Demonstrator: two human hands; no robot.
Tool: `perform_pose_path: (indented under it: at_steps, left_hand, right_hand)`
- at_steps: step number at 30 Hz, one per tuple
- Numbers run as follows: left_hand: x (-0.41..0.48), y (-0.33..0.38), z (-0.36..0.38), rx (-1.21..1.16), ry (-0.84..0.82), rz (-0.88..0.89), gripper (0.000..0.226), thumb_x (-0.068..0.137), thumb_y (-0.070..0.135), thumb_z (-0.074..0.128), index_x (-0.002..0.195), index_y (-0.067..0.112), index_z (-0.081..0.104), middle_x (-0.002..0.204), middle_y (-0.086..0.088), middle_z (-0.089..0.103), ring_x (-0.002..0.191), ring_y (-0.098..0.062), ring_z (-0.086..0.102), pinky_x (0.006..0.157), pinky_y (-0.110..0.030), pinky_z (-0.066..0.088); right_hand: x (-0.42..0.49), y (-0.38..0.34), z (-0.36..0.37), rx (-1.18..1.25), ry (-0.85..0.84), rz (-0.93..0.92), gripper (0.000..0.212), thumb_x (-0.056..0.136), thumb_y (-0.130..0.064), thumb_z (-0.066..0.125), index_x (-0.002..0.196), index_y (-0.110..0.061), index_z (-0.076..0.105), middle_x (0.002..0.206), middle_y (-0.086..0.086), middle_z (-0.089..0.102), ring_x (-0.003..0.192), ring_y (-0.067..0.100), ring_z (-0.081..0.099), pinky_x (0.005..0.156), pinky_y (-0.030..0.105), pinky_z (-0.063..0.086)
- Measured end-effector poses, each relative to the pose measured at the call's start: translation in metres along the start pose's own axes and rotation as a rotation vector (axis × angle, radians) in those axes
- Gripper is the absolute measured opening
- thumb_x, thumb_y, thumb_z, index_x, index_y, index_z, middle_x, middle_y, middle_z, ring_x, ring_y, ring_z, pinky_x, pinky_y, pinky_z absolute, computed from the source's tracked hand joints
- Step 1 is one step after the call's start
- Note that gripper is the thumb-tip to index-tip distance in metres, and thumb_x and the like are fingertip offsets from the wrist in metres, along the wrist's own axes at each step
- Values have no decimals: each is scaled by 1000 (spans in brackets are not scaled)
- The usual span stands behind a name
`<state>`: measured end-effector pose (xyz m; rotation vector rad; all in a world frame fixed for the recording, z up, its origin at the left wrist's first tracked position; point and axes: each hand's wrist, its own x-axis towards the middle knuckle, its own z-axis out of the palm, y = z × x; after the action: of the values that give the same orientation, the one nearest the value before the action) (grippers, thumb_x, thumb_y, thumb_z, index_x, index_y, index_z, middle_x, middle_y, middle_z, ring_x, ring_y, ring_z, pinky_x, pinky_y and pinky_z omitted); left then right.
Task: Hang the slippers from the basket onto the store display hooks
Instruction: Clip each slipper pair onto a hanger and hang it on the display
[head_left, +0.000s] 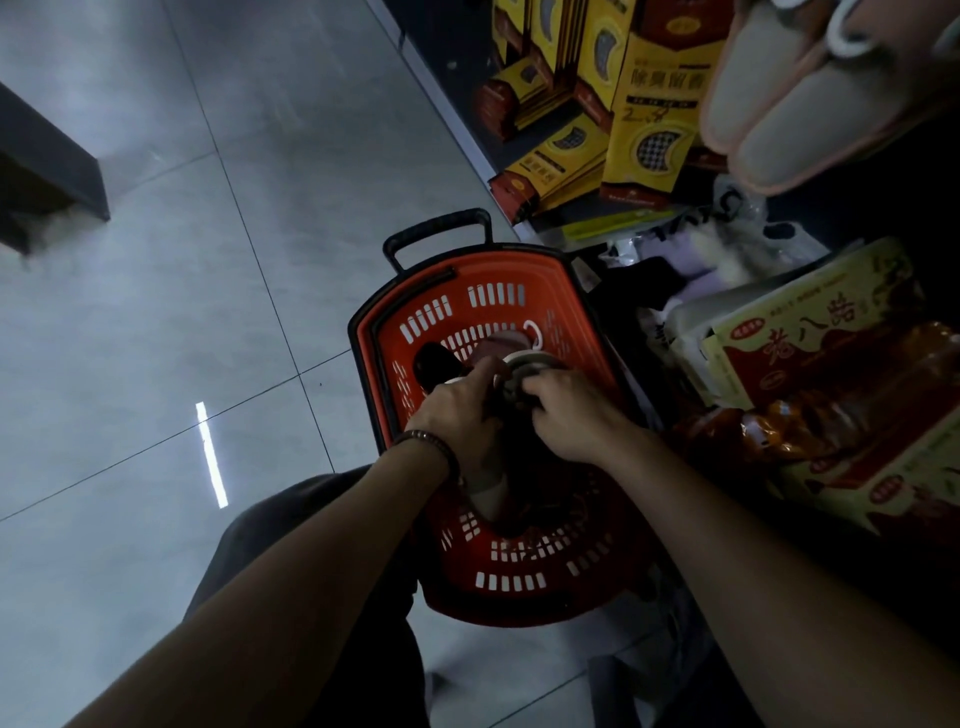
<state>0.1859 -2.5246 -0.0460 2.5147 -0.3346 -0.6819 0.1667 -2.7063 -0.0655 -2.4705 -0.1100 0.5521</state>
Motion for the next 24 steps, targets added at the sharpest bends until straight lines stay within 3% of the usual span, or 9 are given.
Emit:
perform_pose_path:
  at_steps: [6, 12, 14, 16, 18, 22, 24]
  left_hand:
    - [10, -9, 3, 14, 30, 16, 42, 96, 32, 60, 138, 37, 58, 117, -1, 68, 107, -22, 65, 86, -31, 51]
    - [13, -9, 1, 41, 38, 38, 39, 99, 39, 55, 138, 41, 55, 116, 0, 68, 104, -21, 66, 87, -39, 58]
    - [13, -7, 1, 108, 40, 30, 38, 101, 43, 50, 140, 44, 51, 116, 0, 68, 100, -22, 67, 83, -42, 60]
    - [15, -5, 1, 160, 65, 23, 39, 102, 50, 45, 141, 48, 48, 115, -1, 69, 97, -24, 68, 78, -41, 60]
    - [16, -2, 1, 177, 103, 24, 40, 101, 54, 42, 141, 51, 46, 114, -1, 70, 95, -25, 69, 72, -39, 58]
    - [21, -10, -2, 155, 100, -37, 38, 104, 48, 38, 142, 49, 43, 111, -3, 68, 88, -25, 67, 69, -38, 56]
    - [22, -18, -8, 80, 74, -83, 38, 106, 41, 40, 143, 47, 43, 107, -3, 67, 87, -24, 65, 72, -40, 58]
  right_hand:
    - [1, -2, 1, 41, 33, -75, 25, 96, -10, 56, 111, -17, 74, 122, 5, 73, 114, 25, 66, 92, 31, 51]
    - [-1, 5, -3, 177, 99, -72, 18, 95, -14, 65, 101, -26, 77, 98, -12, 73, 90, 4, 68, 78, 28, 54]
    - [-3, 10, 2, 215, 126, -87, 20, 92, -13, 68, 103, -25, 79, 101, -14, 72, 88, -2, 65, 77, 23, 52]
    - [-2, 15, 7, 219, 219, -68, 24, 89, -13, 73, 111, -18, 80, 118, -6, 71, 104, 7, 67, 88, 26, 55]
    - [-4, 18, 11, 236, 302, -48, 27, 87, -14, 76, 113, -17, 80, 121, -3, 68, 109, 13, 67, 93, 28, 56]
    - [-8, 11, 4, 628, 507, -13, 32, 87, -16, 72, 116, -27, 76, 120, 5, 68, 93, 20, 73, 77, 30, 62]
    - [-7, 14, 8, 579, 578, 79, 20, 88, -24, 69, 106, -32, 72, 109, 3, 71, 90, 20, 72, 73, 38, 64]
